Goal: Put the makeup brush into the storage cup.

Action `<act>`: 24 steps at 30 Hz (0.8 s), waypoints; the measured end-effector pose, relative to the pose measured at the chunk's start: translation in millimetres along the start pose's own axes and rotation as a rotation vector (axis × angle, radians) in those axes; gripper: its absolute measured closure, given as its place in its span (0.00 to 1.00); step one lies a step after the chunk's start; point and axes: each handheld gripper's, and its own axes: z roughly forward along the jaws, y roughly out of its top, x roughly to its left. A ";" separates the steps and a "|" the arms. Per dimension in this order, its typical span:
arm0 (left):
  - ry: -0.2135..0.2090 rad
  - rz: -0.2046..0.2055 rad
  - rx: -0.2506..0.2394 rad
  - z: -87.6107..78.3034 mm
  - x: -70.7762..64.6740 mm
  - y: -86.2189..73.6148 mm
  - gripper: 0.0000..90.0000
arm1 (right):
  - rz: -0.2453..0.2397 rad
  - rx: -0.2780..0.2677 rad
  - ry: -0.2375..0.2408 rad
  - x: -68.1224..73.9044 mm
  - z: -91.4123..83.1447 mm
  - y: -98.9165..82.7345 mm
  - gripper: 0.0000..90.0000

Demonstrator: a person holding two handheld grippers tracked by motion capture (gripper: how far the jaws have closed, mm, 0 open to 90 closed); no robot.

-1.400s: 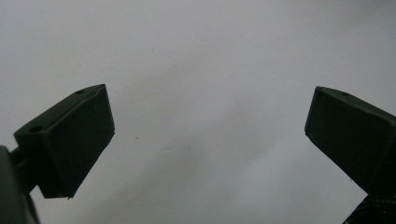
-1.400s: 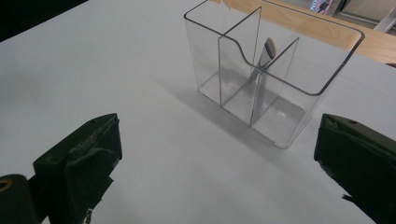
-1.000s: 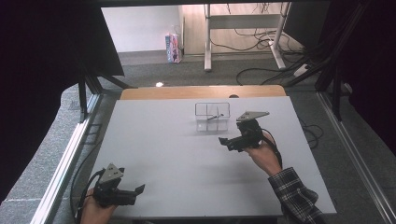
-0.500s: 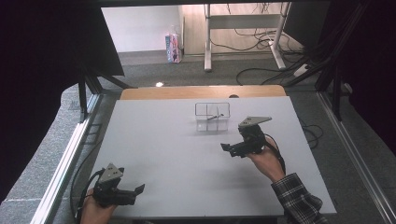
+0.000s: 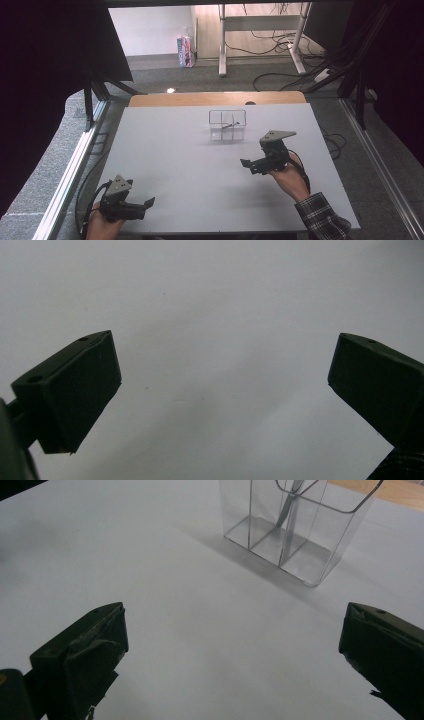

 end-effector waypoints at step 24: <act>-0.001 0.004 0.000 0.1 -0.4 0.0 0.02 | -0.007 0.007 -0.017 5.8 -25.8 -22.2 0.00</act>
